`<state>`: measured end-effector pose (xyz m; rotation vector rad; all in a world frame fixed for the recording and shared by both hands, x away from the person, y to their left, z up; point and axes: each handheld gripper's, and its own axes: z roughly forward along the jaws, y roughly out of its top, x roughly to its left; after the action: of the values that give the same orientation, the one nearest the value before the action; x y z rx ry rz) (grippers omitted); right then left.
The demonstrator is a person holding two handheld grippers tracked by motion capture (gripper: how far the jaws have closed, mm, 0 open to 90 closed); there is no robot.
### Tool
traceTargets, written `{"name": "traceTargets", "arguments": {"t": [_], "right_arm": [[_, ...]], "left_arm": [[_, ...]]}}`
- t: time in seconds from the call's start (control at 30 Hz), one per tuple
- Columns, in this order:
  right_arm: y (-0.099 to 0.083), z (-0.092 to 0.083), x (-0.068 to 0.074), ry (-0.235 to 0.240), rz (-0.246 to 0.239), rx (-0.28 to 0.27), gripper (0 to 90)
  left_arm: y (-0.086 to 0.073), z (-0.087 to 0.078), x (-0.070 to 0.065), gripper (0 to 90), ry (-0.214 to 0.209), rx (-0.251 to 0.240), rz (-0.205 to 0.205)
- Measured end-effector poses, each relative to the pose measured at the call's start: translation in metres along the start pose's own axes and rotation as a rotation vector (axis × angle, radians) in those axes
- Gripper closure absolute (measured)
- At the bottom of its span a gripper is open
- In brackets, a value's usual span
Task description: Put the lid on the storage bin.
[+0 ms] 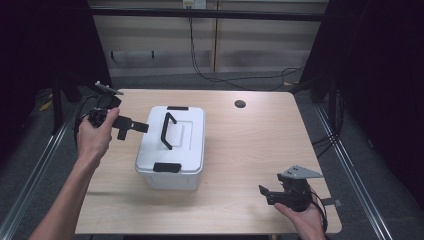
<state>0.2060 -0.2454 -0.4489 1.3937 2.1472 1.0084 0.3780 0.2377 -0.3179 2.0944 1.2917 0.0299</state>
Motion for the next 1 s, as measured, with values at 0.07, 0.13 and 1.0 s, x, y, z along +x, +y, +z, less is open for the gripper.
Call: {"name": "traceTargets", "arguments": {"t": [0.07, 0.13, 1.0], "right_arm": [[0.000, 0.000, 0.000, 0.000, 0.001, 0.001, 22.1], [0.000, 0.000, 0.000, -0.001, 0.001, 0.001, 22.1], [-0.001, 0.001, -0.001, -0.010, 0.012, -0.032, 21.3]], "left_arm": [[-0.008, -0.001, 0.003, 18.0, -0.005, -0.016, 0.020], [-0.015, -0.002, 0.006, 18.0, 0.006, -0.025, 0.033], [-0.126, -0.012, 0.046, 16.5, -0.010, -0.113, 0.067]]}}
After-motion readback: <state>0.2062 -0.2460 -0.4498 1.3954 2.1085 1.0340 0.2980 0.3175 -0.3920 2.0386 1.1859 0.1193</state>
